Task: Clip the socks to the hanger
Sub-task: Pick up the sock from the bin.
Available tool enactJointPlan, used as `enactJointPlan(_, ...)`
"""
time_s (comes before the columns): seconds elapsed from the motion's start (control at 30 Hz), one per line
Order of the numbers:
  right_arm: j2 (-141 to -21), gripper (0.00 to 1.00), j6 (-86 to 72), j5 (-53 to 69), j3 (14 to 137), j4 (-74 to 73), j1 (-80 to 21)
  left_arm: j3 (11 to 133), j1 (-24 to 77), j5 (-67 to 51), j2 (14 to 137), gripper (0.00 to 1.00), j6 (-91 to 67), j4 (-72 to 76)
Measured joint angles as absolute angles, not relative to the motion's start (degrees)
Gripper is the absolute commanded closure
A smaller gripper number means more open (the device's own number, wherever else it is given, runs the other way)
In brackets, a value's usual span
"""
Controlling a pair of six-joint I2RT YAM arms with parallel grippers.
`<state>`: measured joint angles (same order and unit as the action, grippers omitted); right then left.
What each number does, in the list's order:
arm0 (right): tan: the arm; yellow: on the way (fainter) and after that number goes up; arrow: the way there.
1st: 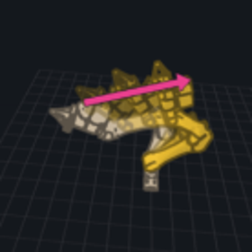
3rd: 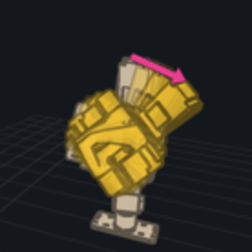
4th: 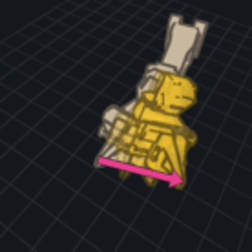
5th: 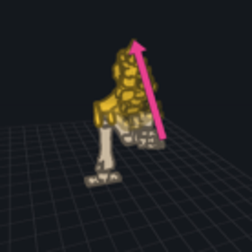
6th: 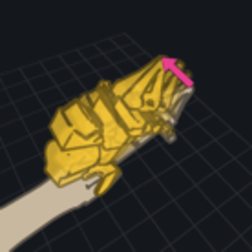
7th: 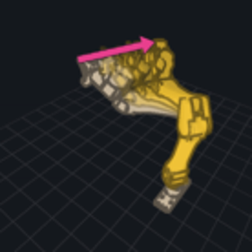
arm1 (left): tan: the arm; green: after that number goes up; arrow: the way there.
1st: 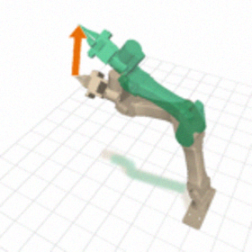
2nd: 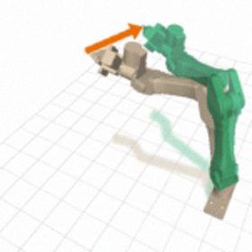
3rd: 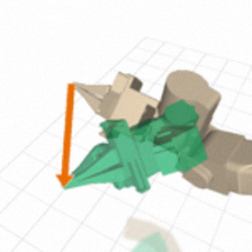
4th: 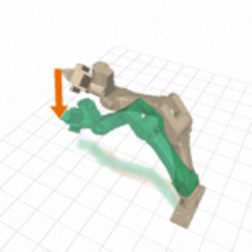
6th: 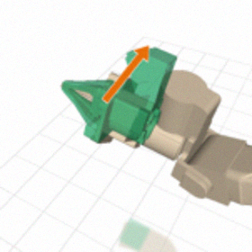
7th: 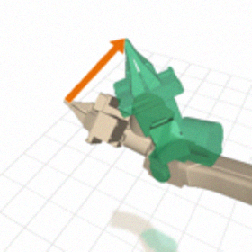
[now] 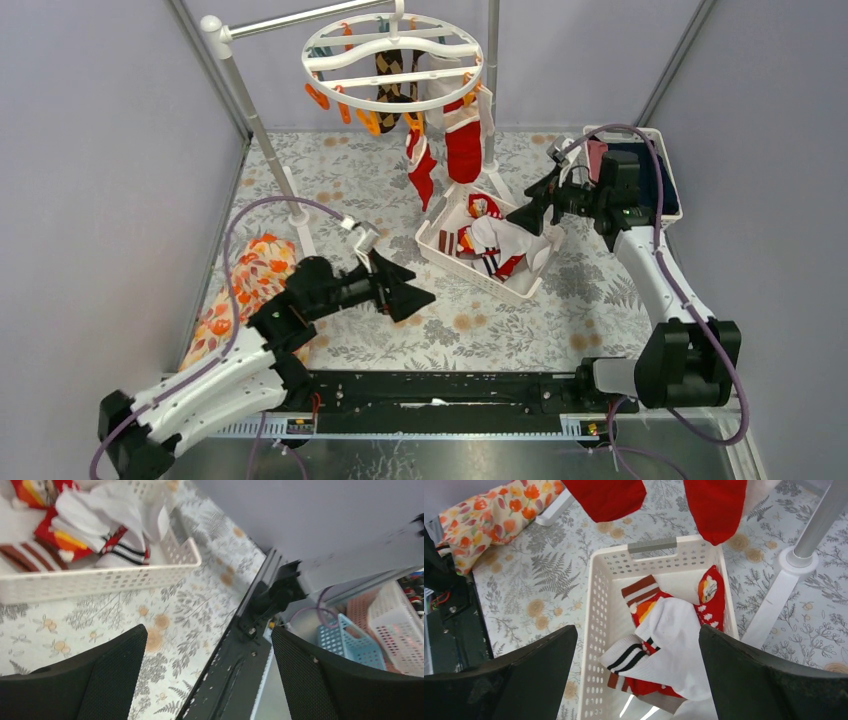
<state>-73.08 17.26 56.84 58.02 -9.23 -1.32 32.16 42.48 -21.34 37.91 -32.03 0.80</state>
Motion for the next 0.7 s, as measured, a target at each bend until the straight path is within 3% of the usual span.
enactJointPlan(0.2, -79.48, 0.00, 18.26, 52.93, 57.87, -6.76, -2.92, 22.59, 46.89, -12.27, 45.01, 0.01, -32.45, 12.14)
enactJointPlan(0.4, -85.38, 0.00, 20.69, 43.86, 58.17, -10.87, -8.93, 21.34, 46.89, -6.61, 46.76, 0.01, -32.45, 17.06)
enactJointPlan(0.7, -88.58, 0.00, 20.08, 17.80, 58.30, -13.06, -19.27, 20.03, 46.89, -2.20, 44.84, 0.01, -32.45, 18.48)
